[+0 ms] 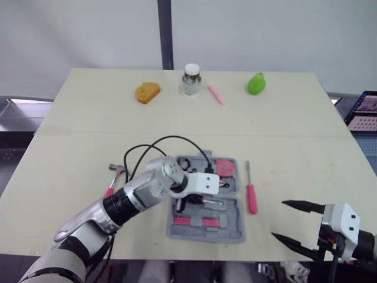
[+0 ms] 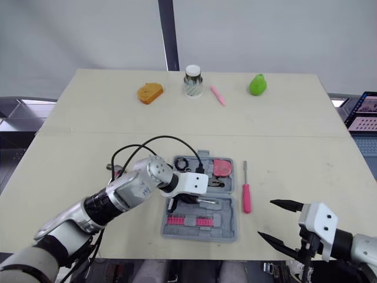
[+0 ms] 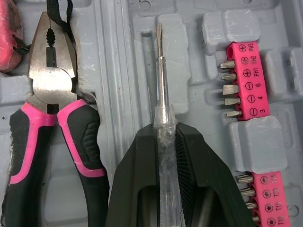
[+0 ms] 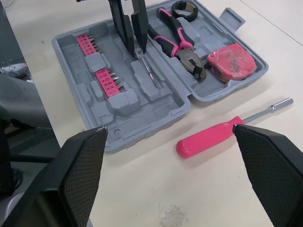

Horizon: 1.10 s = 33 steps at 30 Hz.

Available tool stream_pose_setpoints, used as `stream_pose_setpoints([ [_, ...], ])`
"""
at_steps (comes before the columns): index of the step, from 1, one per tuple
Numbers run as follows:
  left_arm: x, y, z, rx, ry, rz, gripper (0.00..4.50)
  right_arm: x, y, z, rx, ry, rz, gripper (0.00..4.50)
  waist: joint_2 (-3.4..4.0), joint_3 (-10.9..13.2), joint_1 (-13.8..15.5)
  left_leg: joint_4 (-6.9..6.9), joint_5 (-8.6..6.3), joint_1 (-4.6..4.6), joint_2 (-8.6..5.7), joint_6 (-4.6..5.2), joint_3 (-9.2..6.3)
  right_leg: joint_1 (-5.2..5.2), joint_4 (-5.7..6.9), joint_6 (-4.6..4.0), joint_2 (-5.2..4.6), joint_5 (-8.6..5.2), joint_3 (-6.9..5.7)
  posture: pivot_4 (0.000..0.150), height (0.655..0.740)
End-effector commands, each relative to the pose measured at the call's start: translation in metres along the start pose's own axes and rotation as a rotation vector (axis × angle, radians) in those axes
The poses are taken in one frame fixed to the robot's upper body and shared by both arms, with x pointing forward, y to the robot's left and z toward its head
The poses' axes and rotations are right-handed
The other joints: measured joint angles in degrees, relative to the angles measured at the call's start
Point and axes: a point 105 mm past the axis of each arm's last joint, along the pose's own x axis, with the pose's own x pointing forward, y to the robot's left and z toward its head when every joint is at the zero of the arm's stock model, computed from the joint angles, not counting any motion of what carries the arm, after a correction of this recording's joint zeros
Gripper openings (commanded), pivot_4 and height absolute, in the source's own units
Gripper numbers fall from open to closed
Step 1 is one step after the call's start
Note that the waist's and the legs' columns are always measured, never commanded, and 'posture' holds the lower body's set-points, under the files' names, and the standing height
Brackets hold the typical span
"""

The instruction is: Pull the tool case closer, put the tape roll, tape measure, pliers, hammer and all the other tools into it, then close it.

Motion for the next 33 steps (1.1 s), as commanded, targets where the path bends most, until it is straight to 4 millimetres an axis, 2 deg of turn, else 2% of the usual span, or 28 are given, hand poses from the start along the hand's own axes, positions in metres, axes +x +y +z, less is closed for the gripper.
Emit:
stream_pose_setpoints([
  [1,-0.011,0.008,0.007,0.029,-0.009,0.042,0.01,-0.001,-0.001,0.006,-0.027,-0.015,-0.012,4.50,0.00,0.0,0.0,0.00,0.00,0.00,0.00,0.00,0.00,0.00,0.00,0.00,0.00,0.00,0.00,0.150,0.6950],
  [22,-0.011,0.008,0.008,-0.004,-0.010,0.025,0.01,0.000,-0.001,0.006,-0.022,-0.016,-0.018,4.50,0.00,0.0,0.0,0.00,0.00,0.00,0.00,0.00,0.00,0.00,0.00,0.00,0.00,0.00,0.00,0.150,0.6950],
  [23,-0.013,0.006,0.009,-0.015,-0.018,0.016,1.04,0.000,-0.001,0.007,-0.022,-0.017,-0.018,4.50,0.00,0.0,0.0,0.00,0.00,0.00,0.00,0.00,0.00,0.00,0.01,0.00,0.00,0.00,0.00,0.150,0.6950],
  [27,-0.026,0.000,0.016,-0.092,-0.071,-0.008,2.83,0.001,-0.001,0.007,-0.023,-0.019,-0.014,4.50,0.00,0.0,-0.1,0.01,0.00,-0.01,0.01,0.00,0.00,-0.01,0.01,0.00,0.00,0.00,0.00,0.150,0.6950],
  [33,-0.043,-0.004,0.024,-0.165,-0.146,-0.001,2.83,0.002,-0.001,0.006,-0.021,-0.021,-0.008,4.50,0.01,0.0,0.0,0.02,0.00,-0.01,0.00,0.00,-0.04,0.01,0.02,0.00,0.00,0.00,0.02,0.150,0.6950],
])
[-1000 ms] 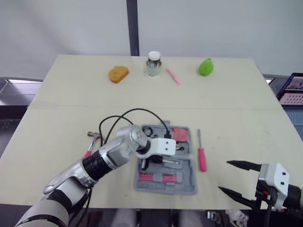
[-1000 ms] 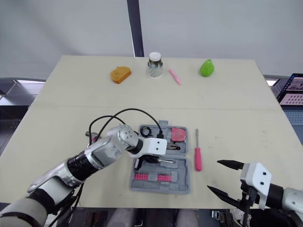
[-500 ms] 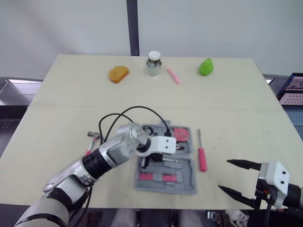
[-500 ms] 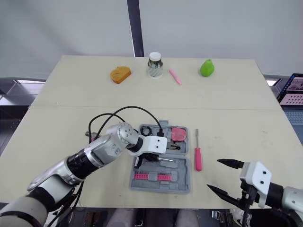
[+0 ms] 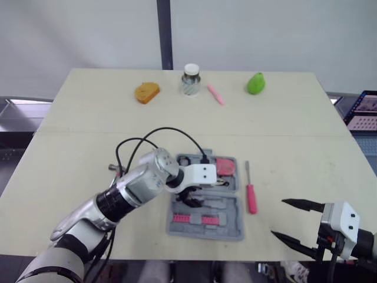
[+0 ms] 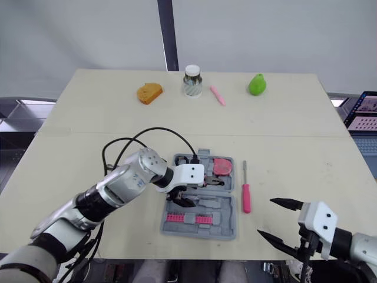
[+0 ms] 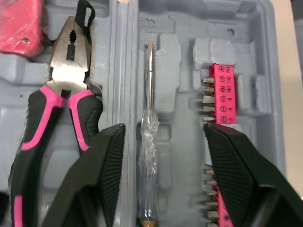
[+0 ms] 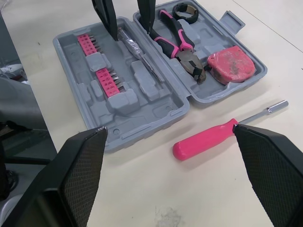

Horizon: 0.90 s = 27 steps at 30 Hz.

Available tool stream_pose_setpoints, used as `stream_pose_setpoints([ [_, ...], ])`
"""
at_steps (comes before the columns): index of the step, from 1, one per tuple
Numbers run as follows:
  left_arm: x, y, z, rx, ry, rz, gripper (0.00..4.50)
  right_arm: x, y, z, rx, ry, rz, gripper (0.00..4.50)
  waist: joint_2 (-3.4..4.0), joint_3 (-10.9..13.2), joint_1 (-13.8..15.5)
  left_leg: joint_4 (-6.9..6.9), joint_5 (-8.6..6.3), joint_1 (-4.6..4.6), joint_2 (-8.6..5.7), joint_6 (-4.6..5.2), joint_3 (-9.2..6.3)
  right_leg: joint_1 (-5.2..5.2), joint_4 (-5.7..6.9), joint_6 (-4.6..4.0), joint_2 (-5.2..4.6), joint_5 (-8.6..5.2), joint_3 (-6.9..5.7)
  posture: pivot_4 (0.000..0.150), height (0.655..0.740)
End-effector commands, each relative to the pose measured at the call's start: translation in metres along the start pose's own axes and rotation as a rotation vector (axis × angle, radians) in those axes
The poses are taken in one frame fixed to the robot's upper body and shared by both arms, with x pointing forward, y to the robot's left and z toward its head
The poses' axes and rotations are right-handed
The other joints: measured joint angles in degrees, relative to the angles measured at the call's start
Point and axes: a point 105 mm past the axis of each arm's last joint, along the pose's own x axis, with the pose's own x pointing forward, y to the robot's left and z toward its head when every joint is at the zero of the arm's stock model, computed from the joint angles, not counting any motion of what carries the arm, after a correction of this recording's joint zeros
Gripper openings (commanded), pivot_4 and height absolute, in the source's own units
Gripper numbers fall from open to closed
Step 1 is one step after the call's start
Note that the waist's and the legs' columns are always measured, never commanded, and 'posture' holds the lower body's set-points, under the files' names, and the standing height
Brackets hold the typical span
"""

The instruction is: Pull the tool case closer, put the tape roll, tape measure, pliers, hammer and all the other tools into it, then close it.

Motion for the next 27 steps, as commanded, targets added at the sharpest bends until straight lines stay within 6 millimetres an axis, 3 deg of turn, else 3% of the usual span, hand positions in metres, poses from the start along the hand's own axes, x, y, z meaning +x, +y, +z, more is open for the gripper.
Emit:
stream_pose_setpoints([
  [1,-0.013,-0.005,0.013,-0.010,-0.076,0.008,2.83,0.000,0.000,0.005,-0.012,-0.015,0.002,4.50,0.00,0.0,0.0,0.00,0.00,-0.01,0.00,0.00,0.00,0.00,0.00,0.00,0.00,0.00,0.01,0.150,0.6950],
  [4,-0.018,0.001,0.012,-0.030,-0.123,0.056,1.97,0.000,0.000,0.005,-0.012,-0.015,0.003,4.50,0.00,0.0,-0.1,0.00,0.00,0.00,0.00,0.00,0.00,0.00,0.00,0.00,0.01,0.00,0.02,0.150,0.6950],
  [8,-0.021,0.004,0.007,-0.038,-0.208,0.086,0.04,-0.001,-0.001,0.005,-0.013,-0.019,0.000,4.50,0.01,0.0,-0.1,-0.01,0.00,0.00,0.02,0.00,0.00,0.00,0.00,0.00,0.01,0.00,0.02,0.150,0.6950],
  [15,-0.021,0.011,-0.007,-0.020,-0.437,0.137,0.04,-0.003,-0.004,0.008,0.006,-0.043,-0.016,4.50,0.02,0.0,0.0,0.00,-0.01,0.01,0.00,0.00,-0.02,0.01,-0.01,0.00,0.00,0.00,0.02,0.150,0.6950],
  [20,-0.006,0.007,-0.029,0.033,-0.474,0.145,0.04,-0.003,-0.005,0.007,0.016,-0.046,-0.028,4.50,0.03,0.0,-0.1,0.00,-0.02,0.01,0.00,0.02,0.00,0.00,-0.01,0.00,0.00,0.00,0.02,0.150,0.6950],
  [27,0.015,0.007,-0.038,0.037,-0.482,0.158,0.04,-0.006,-0.005,0.007,0.020,-0.044,-0.039,4.50,0.03,0.0,0.0,-0.01,-0.03,0.01,-0.02,0.03,0.01,0.00,-0.01,0.00,-0.01,0.00,0.01,0.150,0.6950],
])
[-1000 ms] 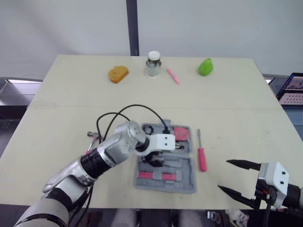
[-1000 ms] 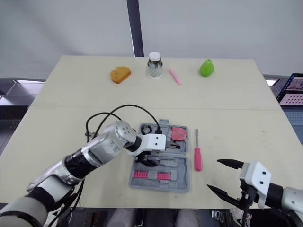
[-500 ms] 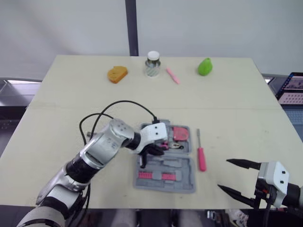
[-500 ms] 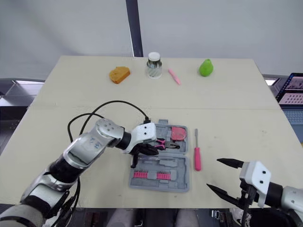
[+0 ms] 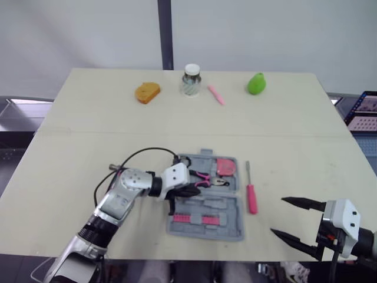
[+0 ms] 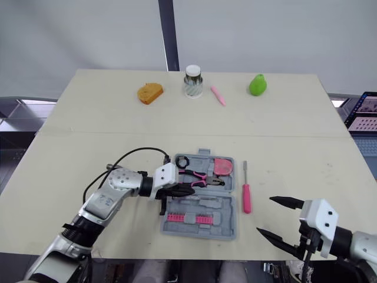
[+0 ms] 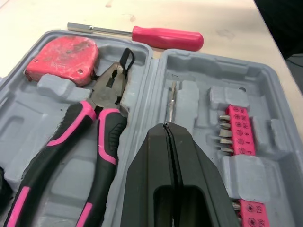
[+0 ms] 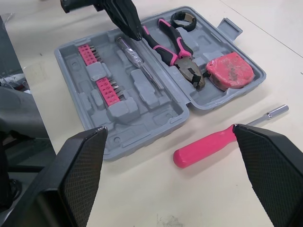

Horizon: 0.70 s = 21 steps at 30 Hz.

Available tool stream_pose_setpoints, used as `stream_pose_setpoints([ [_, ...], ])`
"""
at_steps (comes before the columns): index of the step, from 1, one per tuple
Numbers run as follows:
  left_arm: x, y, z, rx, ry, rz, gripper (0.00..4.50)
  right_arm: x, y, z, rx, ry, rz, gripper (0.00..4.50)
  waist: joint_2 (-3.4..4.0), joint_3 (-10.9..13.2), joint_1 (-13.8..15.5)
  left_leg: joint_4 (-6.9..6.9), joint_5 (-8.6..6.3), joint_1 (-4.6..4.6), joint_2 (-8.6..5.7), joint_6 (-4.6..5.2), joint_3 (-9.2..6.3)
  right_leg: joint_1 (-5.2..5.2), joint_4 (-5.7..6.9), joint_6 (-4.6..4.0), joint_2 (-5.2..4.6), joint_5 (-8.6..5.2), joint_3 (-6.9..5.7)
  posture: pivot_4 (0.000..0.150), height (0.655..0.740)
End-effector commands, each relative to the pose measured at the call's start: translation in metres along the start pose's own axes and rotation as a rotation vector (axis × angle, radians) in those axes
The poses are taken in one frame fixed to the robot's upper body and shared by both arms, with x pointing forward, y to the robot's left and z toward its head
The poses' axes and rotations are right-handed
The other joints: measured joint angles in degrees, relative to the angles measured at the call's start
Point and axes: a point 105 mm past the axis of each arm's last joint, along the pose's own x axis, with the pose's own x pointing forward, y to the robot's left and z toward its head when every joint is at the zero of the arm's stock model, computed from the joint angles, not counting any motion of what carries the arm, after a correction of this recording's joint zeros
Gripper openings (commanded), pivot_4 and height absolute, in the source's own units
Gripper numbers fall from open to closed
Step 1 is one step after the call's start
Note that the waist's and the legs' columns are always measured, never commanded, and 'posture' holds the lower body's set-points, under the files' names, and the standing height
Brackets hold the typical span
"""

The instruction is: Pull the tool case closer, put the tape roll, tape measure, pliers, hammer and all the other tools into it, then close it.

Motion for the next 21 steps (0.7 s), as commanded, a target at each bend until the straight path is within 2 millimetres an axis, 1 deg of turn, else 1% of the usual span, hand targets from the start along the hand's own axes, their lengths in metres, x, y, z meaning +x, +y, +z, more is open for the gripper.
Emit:
stream_pose_setpoints([
  [1,0.007,-0.002,-0.001,0.035,-0.016,0.001,0.04,-0.006,-0.004,0.005,-0.010,-0.016,-0.037,4.50,0.00,0.0,0.0,0.00,0.00,0.00,0.00,0.00,0.00,0.00,0.01,0.00,0.00,0.00,0.00,0.150,0.6950],
  [11,0.011,-0.003,-0.012,0.034,0.017,-0.010,0.04,-0.010,-0.004,0.004,-0.007,-0.011,-0.050,4.50,0.00,0.0,-0.1,0.00,0.00,0.01,0.01,0.00,0.01,-0.01,0.01,0.00,0.00,0.00,0.00,0.150,0.6950],
  [21,0.016,-0.009,-0.010,0.021,0.000,-0.033,0.04,-0.011,-0.004,0.004,-0.005,-0.004,-0.053,4.50,0.00,0.0,-0.1,-0.01,-0.01,0.00,0.01,-0.01,0.01,-0.02,0.01,0.00,0.00,0.00,0.00,0.150,0.6950],
])
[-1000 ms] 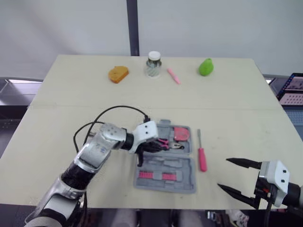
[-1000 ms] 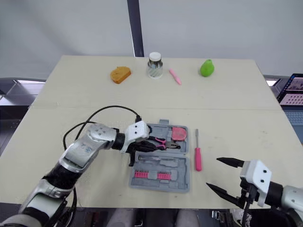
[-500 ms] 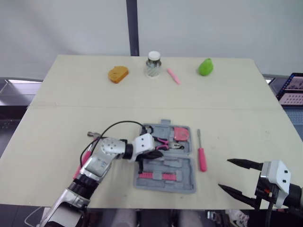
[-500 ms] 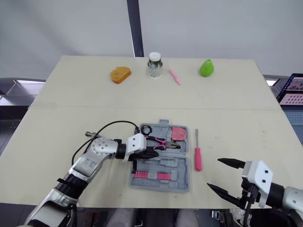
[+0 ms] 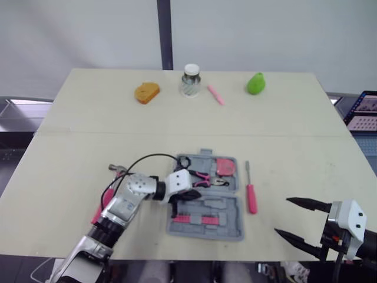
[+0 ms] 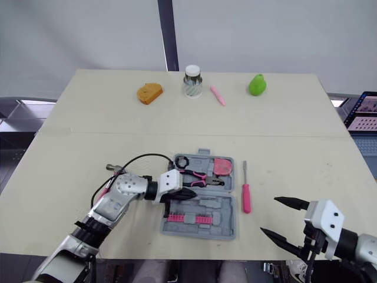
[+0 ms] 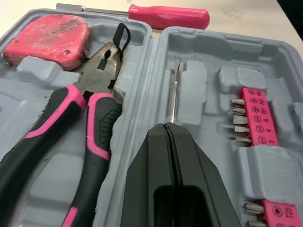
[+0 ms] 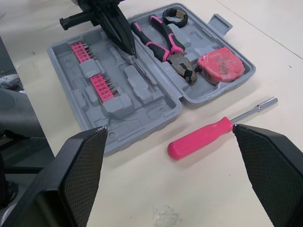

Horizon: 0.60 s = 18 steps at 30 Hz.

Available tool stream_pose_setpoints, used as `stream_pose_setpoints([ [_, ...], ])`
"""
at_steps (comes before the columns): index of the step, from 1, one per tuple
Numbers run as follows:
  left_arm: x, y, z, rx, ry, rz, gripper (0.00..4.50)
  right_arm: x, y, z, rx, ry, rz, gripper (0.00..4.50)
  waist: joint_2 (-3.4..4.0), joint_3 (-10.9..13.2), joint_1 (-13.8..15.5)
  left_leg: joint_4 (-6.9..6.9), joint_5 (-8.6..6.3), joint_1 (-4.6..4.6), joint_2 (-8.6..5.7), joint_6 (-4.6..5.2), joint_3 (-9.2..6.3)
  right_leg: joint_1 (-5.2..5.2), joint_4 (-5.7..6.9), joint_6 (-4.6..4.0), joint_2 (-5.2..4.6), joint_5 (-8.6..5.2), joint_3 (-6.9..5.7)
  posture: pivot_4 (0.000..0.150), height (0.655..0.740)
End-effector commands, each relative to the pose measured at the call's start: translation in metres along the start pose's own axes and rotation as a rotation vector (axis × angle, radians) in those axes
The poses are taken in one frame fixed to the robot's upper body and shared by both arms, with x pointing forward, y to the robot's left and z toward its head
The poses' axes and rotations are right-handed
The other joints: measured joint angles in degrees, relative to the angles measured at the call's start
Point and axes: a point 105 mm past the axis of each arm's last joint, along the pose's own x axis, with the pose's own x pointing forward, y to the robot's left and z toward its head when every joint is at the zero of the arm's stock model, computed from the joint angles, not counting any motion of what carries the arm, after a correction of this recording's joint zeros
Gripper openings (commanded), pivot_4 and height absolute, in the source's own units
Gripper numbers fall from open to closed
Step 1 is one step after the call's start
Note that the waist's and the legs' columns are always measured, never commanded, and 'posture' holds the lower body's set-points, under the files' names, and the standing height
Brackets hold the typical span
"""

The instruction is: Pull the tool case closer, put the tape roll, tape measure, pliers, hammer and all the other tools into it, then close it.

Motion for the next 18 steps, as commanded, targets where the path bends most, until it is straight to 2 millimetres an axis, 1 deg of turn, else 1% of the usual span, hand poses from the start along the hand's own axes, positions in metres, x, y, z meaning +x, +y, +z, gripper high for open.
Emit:
stream_pose_setpoints([
  [1,0.002,-0.004,0.007,0.019,-0.026,-0.012,0.04,-0.004,-0.002,0.005,-0.012,-0.013,-0.023,4.50,0.00,0.0,0.0,0.00,0.00,0.00,0.00,0.00,0.00,0.00,0.00,0.00,0.00,0.00,0.00,0.150,0.6950],
  [7,0.002,-0.005,-0.002,0.007,0.023,-0.014,0.04,-0.004,-0.003,0.006,-0.016,-0.010,-0.023,4.50,0.00,0.0,0.0,0.00,0.00,0.00,0.00,0.00,0.00,0.00,0.00,0.00,0.00,0.00,0.00,0.150,0.6950],
  [12,0.002,-0.010,-0.009,-0.006,0.051,-0.027,0.04,-0.005,-0.003,0.005,-0.017,-0.007,-0.025,4.50,0.01,0.0,0.0,0.00,0.00,0.01,0.01,0.00,0.00,0.00,0.00,0.00,0.00,0.00,0.00,0.150,0.6950],
  [18,0.004,-0.011,-0.012,-0.040,0.063,-0.021,0.04,-0.004,-0.003,0.006,-0.016,-0.013,-0.025,4.50,0.02,0.0,0.0,0.00,-0.01,0.02,0.01,0.00,-0.01,0.02,0.00,0.00,0.00,0.00,0.00,0.150,0.6950],
])
